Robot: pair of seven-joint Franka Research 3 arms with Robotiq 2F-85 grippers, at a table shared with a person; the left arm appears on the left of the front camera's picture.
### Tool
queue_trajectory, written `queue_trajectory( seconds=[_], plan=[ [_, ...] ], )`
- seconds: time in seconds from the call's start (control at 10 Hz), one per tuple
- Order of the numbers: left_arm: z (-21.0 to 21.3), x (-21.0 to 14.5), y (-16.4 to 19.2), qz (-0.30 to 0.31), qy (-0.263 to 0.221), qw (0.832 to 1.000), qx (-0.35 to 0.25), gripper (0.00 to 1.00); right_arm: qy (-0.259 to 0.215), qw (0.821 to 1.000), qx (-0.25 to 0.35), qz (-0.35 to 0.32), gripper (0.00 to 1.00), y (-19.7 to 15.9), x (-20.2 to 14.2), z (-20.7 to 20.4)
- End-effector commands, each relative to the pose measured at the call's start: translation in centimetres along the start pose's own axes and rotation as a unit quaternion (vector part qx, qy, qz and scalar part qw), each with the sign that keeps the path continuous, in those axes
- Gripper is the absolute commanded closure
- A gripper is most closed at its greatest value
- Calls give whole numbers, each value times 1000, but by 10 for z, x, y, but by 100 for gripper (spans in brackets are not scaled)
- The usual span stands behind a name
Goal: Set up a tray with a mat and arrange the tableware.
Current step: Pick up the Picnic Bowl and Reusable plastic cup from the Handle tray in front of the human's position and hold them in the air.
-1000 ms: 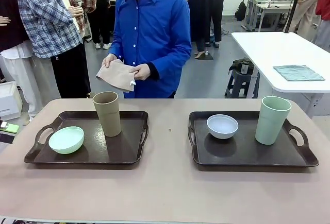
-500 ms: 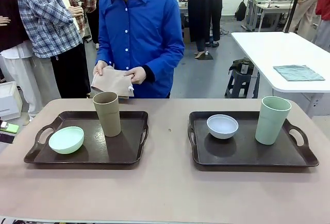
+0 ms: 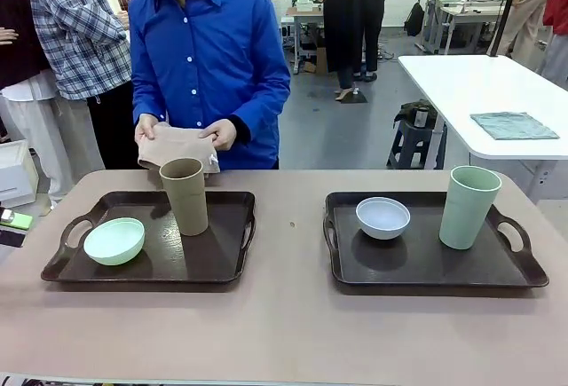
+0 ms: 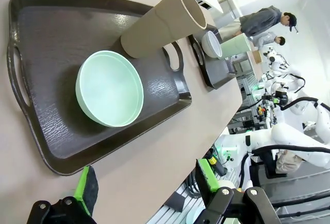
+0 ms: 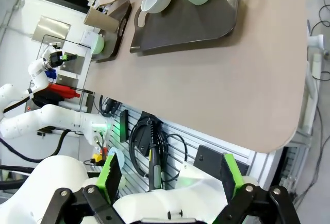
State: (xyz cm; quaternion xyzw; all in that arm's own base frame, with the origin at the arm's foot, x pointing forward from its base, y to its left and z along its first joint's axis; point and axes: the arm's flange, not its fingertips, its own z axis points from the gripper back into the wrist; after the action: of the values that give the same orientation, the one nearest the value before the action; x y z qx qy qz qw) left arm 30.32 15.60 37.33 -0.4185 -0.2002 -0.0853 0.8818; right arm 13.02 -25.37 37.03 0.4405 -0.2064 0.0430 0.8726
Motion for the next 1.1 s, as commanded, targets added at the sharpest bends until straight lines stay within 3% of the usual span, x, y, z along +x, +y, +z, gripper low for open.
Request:
queue_trajectory(
  seconds=[0.0,0.1,0.3,0.4,0.8,1.0],
  plan=[
    [1,5,-15,-12,6,1000,25,0,2,998,-36,54,0,19,9,-7],
    [1,15,-38,-36,-3,997,74,0,5,996,-53,74,0,41,18,-19],
    [-5,17,-61,-48,15,995,84,0,12,992,-88,92,0,65,28,-46],
    [7,24,-29,-36,-9,998,48,0,20,996,-47,70,0,31,33,6],
    [9,26,-37,-33,-10,998,54,0,20,995,-58,78,0,39,39,8],
    [38,36,-65,-54,-43,990,119,0,21,972,-53,229,0,78,43,28]
  ],
)
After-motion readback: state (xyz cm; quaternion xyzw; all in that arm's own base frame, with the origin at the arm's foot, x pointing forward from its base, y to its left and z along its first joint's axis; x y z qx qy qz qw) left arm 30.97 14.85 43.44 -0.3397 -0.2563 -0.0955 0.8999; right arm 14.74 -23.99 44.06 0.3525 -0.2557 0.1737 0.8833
